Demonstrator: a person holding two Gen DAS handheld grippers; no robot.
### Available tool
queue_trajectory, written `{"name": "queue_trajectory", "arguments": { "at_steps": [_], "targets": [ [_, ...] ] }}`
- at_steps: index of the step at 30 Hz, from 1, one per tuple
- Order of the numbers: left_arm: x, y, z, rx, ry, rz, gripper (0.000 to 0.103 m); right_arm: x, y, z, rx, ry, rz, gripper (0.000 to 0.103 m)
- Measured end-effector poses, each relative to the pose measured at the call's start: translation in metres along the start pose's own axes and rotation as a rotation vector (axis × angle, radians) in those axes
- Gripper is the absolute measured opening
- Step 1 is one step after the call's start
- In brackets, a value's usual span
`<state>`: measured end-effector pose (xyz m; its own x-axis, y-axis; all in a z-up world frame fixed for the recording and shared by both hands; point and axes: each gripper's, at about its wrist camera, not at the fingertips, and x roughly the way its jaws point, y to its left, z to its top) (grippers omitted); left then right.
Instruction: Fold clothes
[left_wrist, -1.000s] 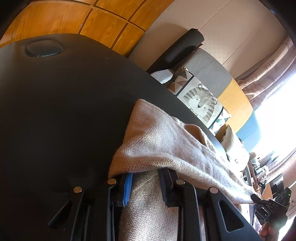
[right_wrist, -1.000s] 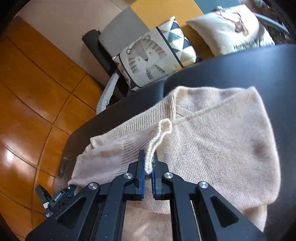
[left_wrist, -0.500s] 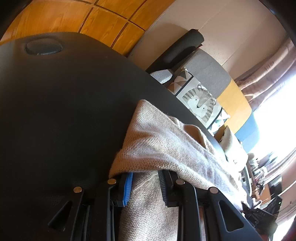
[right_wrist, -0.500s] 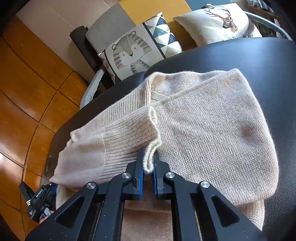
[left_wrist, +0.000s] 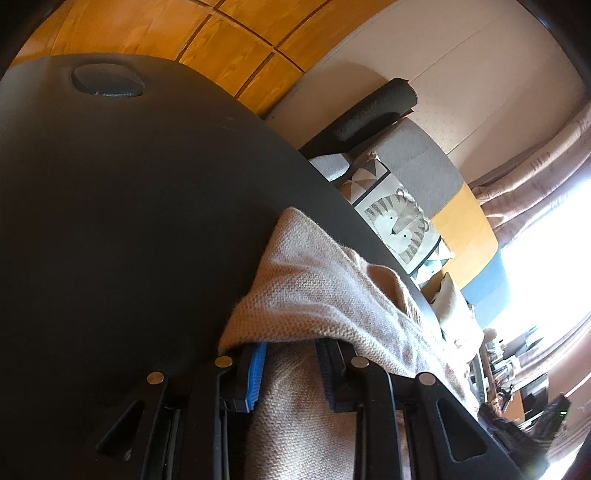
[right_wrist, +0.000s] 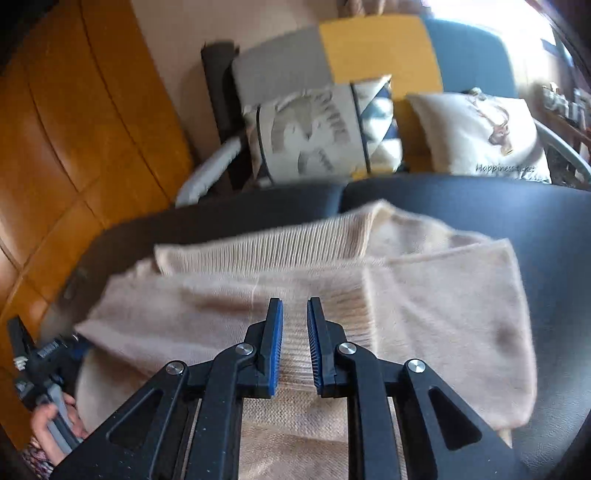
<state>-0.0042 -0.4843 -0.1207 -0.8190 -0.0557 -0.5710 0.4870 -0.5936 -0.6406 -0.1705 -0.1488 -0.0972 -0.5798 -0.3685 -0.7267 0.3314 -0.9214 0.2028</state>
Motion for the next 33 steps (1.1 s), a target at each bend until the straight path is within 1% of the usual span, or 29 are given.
{"name": "queue_trajectory", "arguments": {
  "at_steps": [1,2,4,6,8,9,12,13,15,16,17,19,20,22,24,26,27,28,29,31,33],
  "targets": [
    [0.001,0.001,0.0,-0.003,0.002,-0.004,0.025,0.012,0.003,-0.003,-0.04,0.036,-0.031,0.015],
    [0.001,0.001,0.001,-0.007,0.004,-0.007,0.025,0.015,0.005,-0.007,-0.077,0.011,-0.04,0.014],
    [0.001,0.002,0.003,-0.013,0.014,-0.002,0.025,0.014,0.008,-0.011,-0.101,0.001,-0.055,0.014],
    [-0.003,0.001,0.005,-0.008,0.021,0.03,0.025,0.015,0.01,-0.011,-0.112,-0.001,-0.067,0.014],
    [-0.012,-0.001,0.003,0.013,0.012,0.077,0.025,0.014,0.008,-0.012,-0.102,-0.008,-0.057,0.014],
    [-0.017,-0.001,0.0,0.019,0.028,0.089,0.025,0.014,0.005,-0.012,-0.09,-0.011,-0.046,0.014],
    [-0.033,-0.002,-0.012,0.099,0.093,0.137,0.025,0.017,0.002,-0.011,-0.064,-0.017,-0.025,0.014],
    [-0.04,-0.003,-0.015,0.136,0.101,0.152,0.025,0.019,0.003,-0.01,-0.064,-0.018,-0.026,0.014],
    [-0.06,-0.002,-0.018,0.188,0.059,0.203,0.025,0.019,0.003,-0.011,-0.057,-0.023,-0.02,0.014],
    [-0.07,-0.001,-0.016,0.19,0.019,0.213,0.025,0.017,0.002,-0.011,-0.05,-0.026,-0.012,0.014],
    [-0.078,-0.001,-0.012,0.172,-0.024,0.203,0.025,0.015,0.0,-0.012,-0.042,-0.029,-0.004,0.014],
    [-0.081,-0.006,0.0,0.139,-0.071,0.156,0.025,0.016,-0.003,-0.012,-0.027,-0.032,0.011,0.014],
    [-0.076,-0.013,0.006,0.139,-0.075,0.144,0.025,0.016,-0.003,-0.012,-0.025,-0.033,0.013,0.014],
    [-0.054,-0.034,0.016,0.2,-0.055,0.15,0.025,0.015,-0.001,-0.013,-0.035,-0.035,0.003,0.014],
    [-0.024,-0.054,0.019,0.282,-0.002,0.165,0.025,0.015,0.001,-0.014,-0.05,-0.038,-0.013,0.014],
    [0.006,-0.068,0.013,0.36,0.066,0.199,0.025,0.015,0.003,-0.014,-0.06,-0.04,-0.025,0.014],
    [0.02,-0.072,0.008,0.407,0.099,0.238,0.025,0.015,0.003,-0.015,-0.064,-0.042,-0.029,0.014],
    [0.032,-0.072,0.002,0.448,0.126,0.3,0.025,0.014,0.003,-0.015,-0.065,-0.043,-0.031,0.014],
    [0.036,-0.069,0.0,0.46,0.131,0.32,0.025,0.014,0.003,-0.015,-0.065,-0.044,-0.031,0.014],
    [0.03,-0.057,0.006,0.412,0.115,0.31,0.025,0.014,0.003,-0.016,-0.065,-0.046,-0.03,0.014],
    [0.023,-0.044,0.015,0.368,0.103,0.296,0.02,0.014,0.004,-0.016,-0.067,-0.047,-0.034,0.014]
  ]
}}
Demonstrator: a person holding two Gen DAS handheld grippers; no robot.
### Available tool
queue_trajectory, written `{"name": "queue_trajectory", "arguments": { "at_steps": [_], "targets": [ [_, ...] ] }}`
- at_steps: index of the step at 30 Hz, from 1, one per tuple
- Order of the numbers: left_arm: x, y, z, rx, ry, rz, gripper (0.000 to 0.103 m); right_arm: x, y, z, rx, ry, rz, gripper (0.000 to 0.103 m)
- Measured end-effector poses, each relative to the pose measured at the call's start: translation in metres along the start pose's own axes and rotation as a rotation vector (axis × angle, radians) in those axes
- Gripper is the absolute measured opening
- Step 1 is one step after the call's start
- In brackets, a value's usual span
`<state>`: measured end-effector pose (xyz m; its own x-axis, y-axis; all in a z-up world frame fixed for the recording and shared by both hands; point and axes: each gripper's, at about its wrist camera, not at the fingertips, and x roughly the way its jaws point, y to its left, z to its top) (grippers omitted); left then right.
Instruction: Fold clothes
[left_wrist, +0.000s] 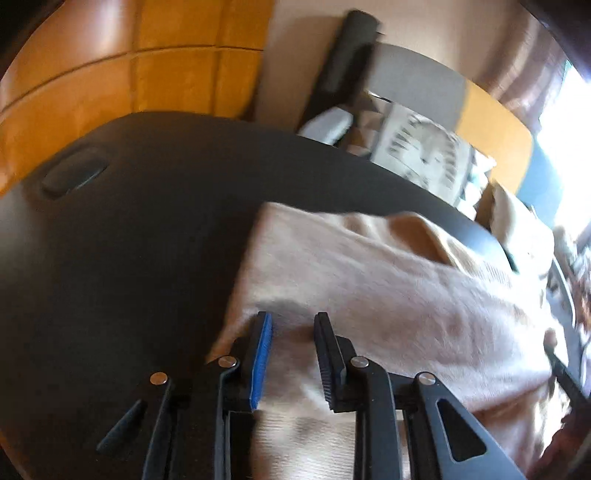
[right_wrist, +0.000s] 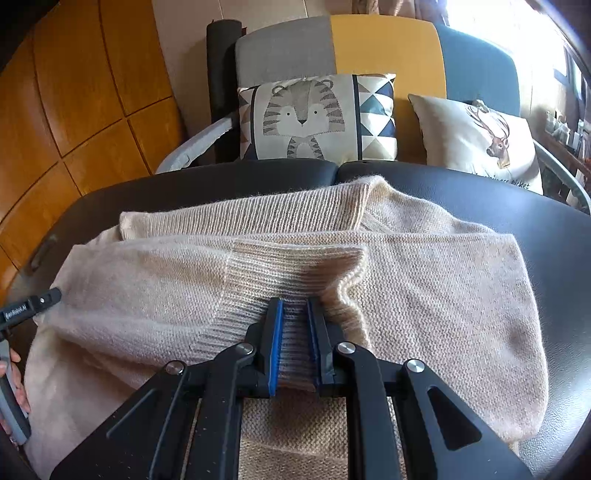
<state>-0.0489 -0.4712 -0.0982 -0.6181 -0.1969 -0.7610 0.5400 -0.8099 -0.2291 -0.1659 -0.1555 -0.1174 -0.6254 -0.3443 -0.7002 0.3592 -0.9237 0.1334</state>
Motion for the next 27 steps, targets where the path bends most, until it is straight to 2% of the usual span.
{"name": "queue_trajectory", "arguments": {
  "at_steps": [4,6,8,10,12,15,16,21,25,26,27],
  "targets": [
    [-0.007,0.01,-0.001,0.061,-0.004,0.01,0.017,0.0,-0.001,0.0,0.001,-0.003,0.003,0.014],
    [-0.015,0.013,0.002,0.05,-0.019,0.028,0.018,0.0,-0.002,0.0,0.004,-0.004,0.006,0.014],
    [-0.021,0.014,0.012,-0.008,-0.068,0.004,0.021,0.0,-0.002,0.0,0.005,-0.006,0.004,0.014],
    [-0.025,0.009,0.022,-0.06,-0.106,-0.054,0.024,0.0,-0.002,0.0,0.004,-0.007,0.002,0.014],
    [-0.014,-0.007,0.03,-0.022,-0.087,-0.057,0.024,0.0,-0.001,-0.001,0.004,-0.007,0.002,0.014],
    [0.01,-0.031,0.03,0.116,-0.032,0.005,0.024,0.0,-0.002,-0.001,0.007,-0.008,0.006,0.014],
    [0.022,-0.035,0.029,0.158,-0.011,0.053,0.024,0.0,-0.002,-0.001,0.008,-0.007,0.007,0.014],
    [0.028,-0.003,0.024,0.045,-0.036,0.064,0.027,0.0,-0.005,0.0,0.025,-0.006,0.027,0.014],
    [0.025,-0.005,0.018,0.077,-0.045,0.094,0.027,-0.003,-0.008,0.004,0.035,0.014,0.045,0.014],
    [0.024,-0.007,0.016,0.09,-0.046,0.105,0.027,-0.006,-0.005,0.006,0.022,0.013,0.033,0.015],
    [0.021,-0.008,0.016,0.095,-0.05,0.111,0.027,-0.011,0.006,0.01,-0.014,-0.001,0.063,0.015]
  ]
}}
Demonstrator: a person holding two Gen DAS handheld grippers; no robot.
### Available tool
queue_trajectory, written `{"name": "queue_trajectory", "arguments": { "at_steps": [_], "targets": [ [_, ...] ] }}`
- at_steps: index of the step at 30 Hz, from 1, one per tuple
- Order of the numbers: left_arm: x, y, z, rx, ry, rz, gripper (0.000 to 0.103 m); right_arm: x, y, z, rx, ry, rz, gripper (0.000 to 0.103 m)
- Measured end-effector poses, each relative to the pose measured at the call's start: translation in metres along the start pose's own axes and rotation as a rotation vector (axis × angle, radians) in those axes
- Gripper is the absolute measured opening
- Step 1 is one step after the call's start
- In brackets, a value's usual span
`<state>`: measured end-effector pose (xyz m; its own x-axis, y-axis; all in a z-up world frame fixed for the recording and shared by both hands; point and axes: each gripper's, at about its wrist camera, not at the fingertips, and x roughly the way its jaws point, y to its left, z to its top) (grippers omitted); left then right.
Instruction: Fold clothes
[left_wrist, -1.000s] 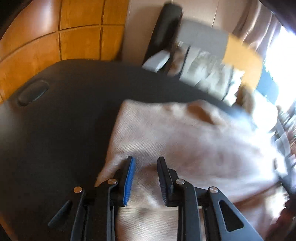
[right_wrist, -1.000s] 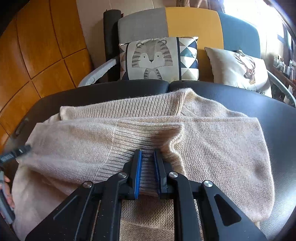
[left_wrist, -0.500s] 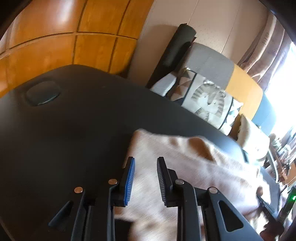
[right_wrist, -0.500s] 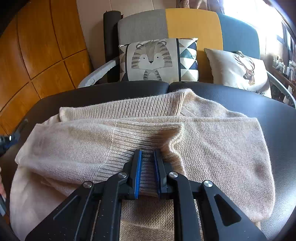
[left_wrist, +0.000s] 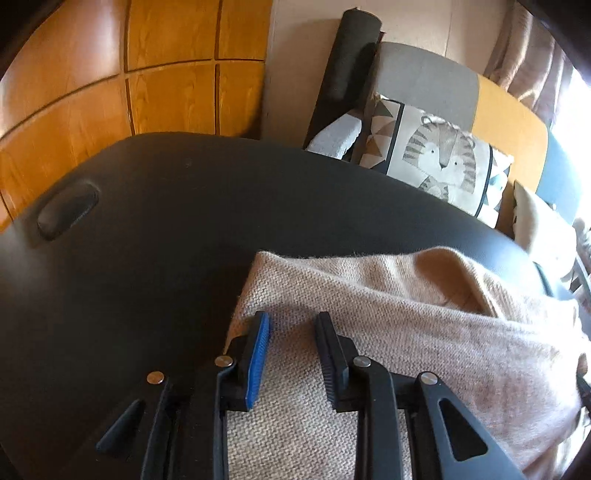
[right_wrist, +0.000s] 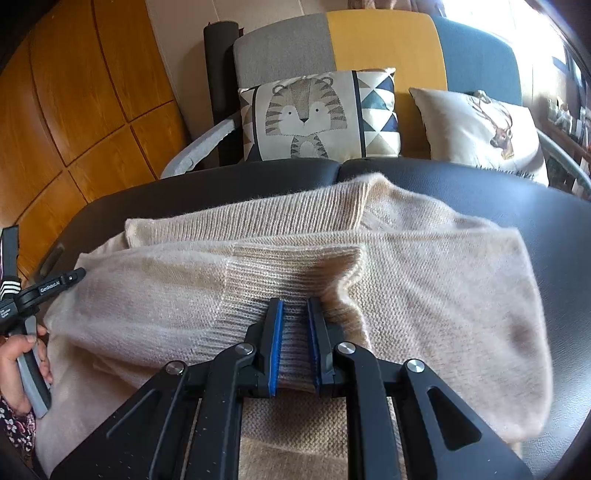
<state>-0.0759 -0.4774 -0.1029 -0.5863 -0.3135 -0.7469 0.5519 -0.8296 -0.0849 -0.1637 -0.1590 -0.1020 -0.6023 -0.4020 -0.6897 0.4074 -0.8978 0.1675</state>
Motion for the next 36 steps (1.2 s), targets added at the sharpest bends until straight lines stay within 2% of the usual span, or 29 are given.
{"name": "queue_trajectory", "arguments": {
  "at_steps": [3,5,6,8,11,13,14,15,16,20,22,25,29,32,34,35,36],
  "targets": [
    [-0.013,0.0,0.001,0.005,-0.017,0.014,0.027,-0.014,0.038,0.011,-0.122,-0.048,0.122,0.015],
    [-0.025,-0.005,0.009,-0.036,-0.077,-0.016,0.027,-0.015,0.073,0.02,-0.236,-0.042,0.197,0.015],
    [-0.034,-0.005,0.008,-0.071,-0.103,-0.066,0.027,-0.013,0.085,0.023,-0.268,-0.031,0.226,0.015],
    [-0.044,-0.013,-0.001,-0.083,-0.101,-0.163,0.027,0.001,0.115,0.031,-0.331,0.019,0.275,0.015],
    [-0.047,-0.04,-0.023,0.034,-0.058,-0.216,0.027,0.031,0.147,0.035,-0.401,0.105,0.319,0.015],
    [-0.045,-0.051,-0.031,0.093,-0.019,-0.232,0.027,0.051,0.152,0.033,-0.418,0.139,0.282,0.015],
    [-0.039,-0.053,-0.032,0.101,0.018,-0.227,0.027,0.06,0.148,0.034,-0.395,0.147,0.265,0.015],
    [-0.033,-0.051,-0.032,0.095,0.042,-0.233,0.027,0.068,0.142,0.035,-0.366,0.154,0.249,0.009],
    [-0.031,-0.049,-0.032,0.084,0.043,-0.243,0.028,0.077,0.136,0.035,-0.337,0.16,0.234,0.008],
    [-0.036,-0.047,-0.036,0.078,0.022,-0.248,0.029,0.09,0.122,0.043,-0.191,0.16,0.271,0.006],
    [-0.039,-0.044,-0.04,0.07,0.019,-0.258,0.029,0.08,0.118,0.048,-0.16,0.148,0.277,0.007],
    [-0.04,-0.037,-0.046,0.039,0.02,-0.292,0.029,0.045,0.111,0.044,-0.146,0.083,0.311,0.011],
    [-0.033,-0.036,-0.039,0.026,0.022,-0.307,0.029,0.021,0.078,0.032,-0.159,0.078,0.23,0.011],
    [-0.031,-0.038,-0.037,0.029,0.021,-0.305,0.029,0.02,0.028,0.026,-0.075,0.114,0.132,0.011],
    [-0.033,-0.038,-0.038,0.034,0.02,-0.3,0.029,0.018,-0.006,0.021,-0.006,0.102,0.127,0.011],
    [-0.034,-0.039,-0.038,0.036,0.019,-0.298,0.029,0.017,-0.018,0.018,0.005,0.096,0.086,0.011],
    [-0.034,-0.04,-0.038,0.038,0.018,-0.296,0.029,0.018,-0.028,0.016,0.012,0.092,0.077,0.006]
  ]
}}
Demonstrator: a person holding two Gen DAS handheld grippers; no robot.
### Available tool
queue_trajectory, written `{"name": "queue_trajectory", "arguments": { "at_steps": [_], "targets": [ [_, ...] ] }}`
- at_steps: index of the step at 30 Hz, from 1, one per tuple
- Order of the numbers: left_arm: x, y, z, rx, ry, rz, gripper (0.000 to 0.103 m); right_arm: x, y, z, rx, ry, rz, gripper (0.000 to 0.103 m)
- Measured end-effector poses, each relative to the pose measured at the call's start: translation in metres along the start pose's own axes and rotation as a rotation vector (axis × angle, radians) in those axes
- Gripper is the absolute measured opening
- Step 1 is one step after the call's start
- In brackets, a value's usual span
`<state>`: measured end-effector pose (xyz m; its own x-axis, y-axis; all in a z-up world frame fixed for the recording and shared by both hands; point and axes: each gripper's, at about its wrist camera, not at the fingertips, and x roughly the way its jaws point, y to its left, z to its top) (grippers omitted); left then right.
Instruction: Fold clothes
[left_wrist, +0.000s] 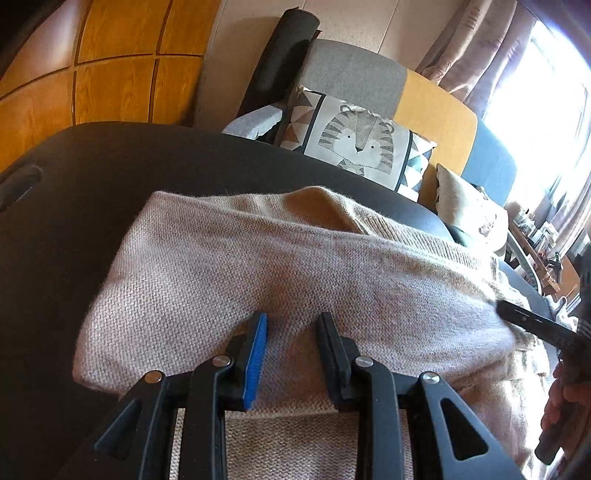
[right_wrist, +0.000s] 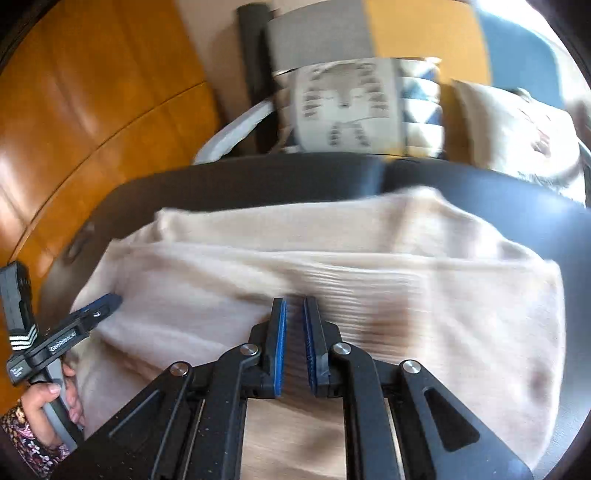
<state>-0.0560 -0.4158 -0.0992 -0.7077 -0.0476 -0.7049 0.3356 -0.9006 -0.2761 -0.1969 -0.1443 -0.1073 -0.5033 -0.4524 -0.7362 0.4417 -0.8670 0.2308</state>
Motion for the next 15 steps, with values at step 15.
{"name": "queue_trajectory", "arguments": {
  "at_steps": [15],
  "targets": [
    [0.003,0.002,0.004,-0.014,-0.007,-0.021,0.029,-0.015,0.031,-0.024,0.001,0.013,0.064,0.008]
  ]
}}
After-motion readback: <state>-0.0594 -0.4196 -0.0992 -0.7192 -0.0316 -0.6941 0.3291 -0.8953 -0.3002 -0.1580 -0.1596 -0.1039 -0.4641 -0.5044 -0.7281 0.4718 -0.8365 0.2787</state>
